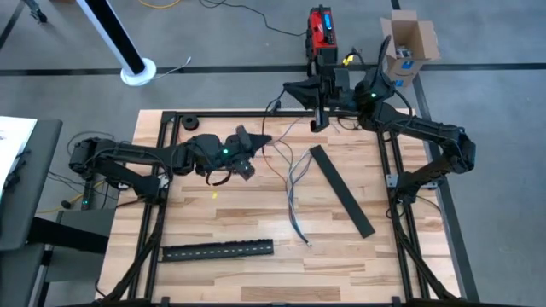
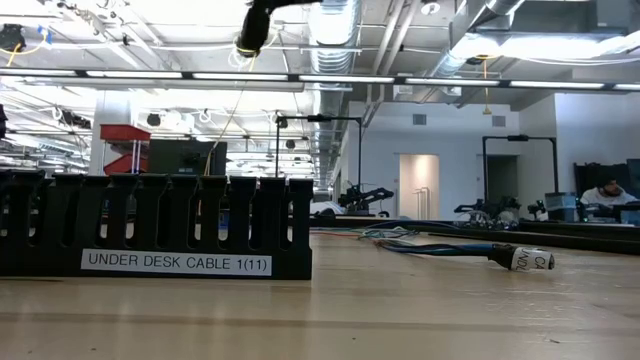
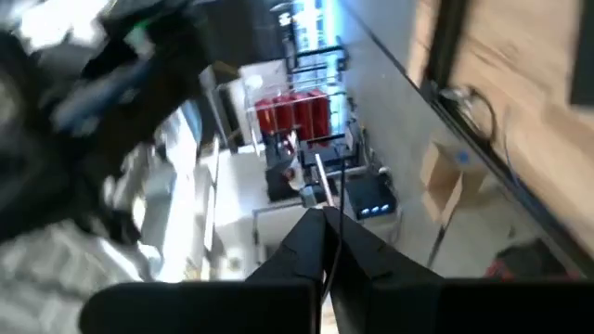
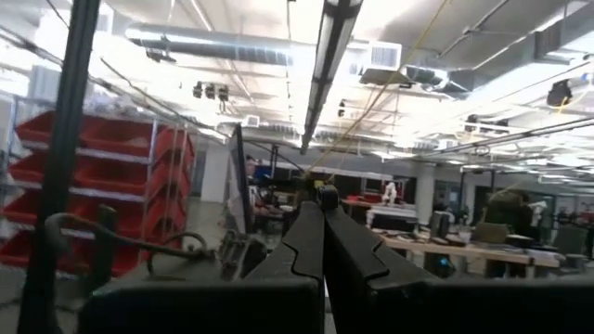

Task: Ziptie cables
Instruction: Wrap the cable wires with the black zip tie

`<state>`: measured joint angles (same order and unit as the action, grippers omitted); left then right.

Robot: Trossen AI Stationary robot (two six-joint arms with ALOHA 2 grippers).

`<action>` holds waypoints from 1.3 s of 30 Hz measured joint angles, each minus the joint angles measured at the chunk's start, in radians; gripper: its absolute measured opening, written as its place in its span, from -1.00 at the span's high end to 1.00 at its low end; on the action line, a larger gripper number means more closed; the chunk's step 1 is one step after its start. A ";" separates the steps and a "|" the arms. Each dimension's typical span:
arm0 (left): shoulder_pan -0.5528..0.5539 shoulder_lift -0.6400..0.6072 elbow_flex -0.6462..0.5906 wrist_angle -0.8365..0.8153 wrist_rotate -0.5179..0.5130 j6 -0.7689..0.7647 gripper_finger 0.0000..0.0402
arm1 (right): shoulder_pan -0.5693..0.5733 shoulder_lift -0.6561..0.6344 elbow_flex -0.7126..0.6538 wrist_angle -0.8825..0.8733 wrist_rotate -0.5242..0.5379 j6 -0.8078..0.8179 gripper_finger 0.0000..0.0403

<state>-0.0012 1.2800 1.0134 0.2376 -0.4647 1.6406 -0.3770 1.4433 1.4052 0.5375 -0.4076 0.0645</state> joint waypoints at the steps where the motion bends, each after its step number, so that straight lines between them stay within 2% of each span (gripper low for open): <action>1: 0.000 0.000 0.012 -0.001 -0.001 -0.055 1.00 | -0.003 0.000 0.000 0.006 -0.001 0.016 1.00; 5: 0.012 0.000 0.056 -0.003 -0.001 -0.327 1.00 | -0.019 0.000 0.000 0.028 -0.002 0.061 1.00; 10: 0.040 -0.001 0.083 -0.009 0.082 -0.613 1.00 | -0.020 0.000 0.000 0.033 -0.003 0.093 1.00; 13: 0.046 -0.001 0.089 -0.004 0.126 -0.712 1.00 | -0.017 0.000 0.000 0.032 -0.007 0.093 1.00; 16: 0.040 -0.001 0.089 -0.021 0.122 -0.721 1.00 | -0.017 0.000 0.000 0.032 -0.007 0.095 1.00; 18: 0.032 -0.001 0.089 -0.047 0.121 -0.649 1.00 | -0.017 0.000 0.000 0.032 -0.008 0.097 1.00; 23: 0.021 -0.001 0.089 -0.171 0.166 -0.269 1.00 | -0.014 0.000 0.000 0.033 -0.020 0.128 1.00; 27: 0.022 -0.001 0.089 -0.230 0.195 -0.167 1.00 | -0.001 0.000 0.000 0.032 -0.026 0.125 1.00; 39: 0.081 -0.001 0.089 -0.220 0.173 0.203 1.00 | 0.003 0.000 0.000 0.047 -0.013 0.121 1.00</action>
<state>0.0798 1.2793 1.1027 0.0177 -0.2916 1.8438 -0.3737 1.4433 1.4052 0.5846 -0.4210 0.1860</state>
